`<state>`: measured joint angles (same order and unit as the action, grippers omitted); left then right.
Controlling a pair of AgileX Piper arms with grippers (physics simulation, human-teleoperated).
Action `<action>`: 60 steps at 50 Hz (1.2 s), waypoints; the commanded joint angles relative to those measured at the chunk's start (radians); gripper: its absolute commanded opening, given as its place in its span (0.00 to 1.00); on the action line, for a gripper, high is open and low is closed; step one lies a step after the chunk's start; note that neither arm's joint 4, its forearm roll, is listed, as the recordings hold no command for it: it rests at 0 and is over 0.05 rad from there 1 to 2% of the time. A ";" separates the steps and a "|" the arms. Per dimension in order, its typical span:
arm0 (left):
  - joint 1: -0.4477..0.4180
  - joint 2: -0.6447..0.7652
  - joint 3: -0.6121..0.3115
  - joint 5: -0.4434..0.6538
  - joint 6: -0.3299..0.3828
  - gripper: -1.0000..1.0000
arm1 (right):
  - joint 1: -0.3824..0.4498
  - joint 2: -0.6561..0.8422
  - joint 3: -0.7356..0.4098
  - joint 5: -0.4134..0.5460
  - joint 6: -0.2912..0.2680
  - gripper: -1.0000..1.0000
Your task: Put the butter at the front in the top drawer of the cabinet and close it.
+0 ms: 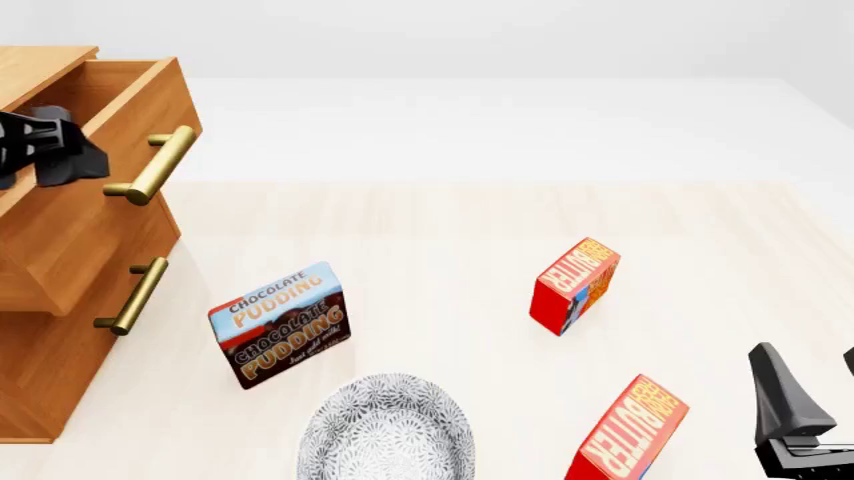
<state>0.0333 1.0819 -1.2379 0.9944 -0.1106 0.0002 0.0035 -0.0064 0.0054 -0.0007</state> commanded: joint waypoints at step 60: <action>-0.268 0.110 -0.008 -0.048 -0.060 1.00 | 0.000 0.000 0.001 -0.001 0.000 1.00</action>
<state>-0.1705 1.1738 -1.2545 0.9618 -0.1549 0.0001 0.0035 -0.0064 0.0054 -0.0006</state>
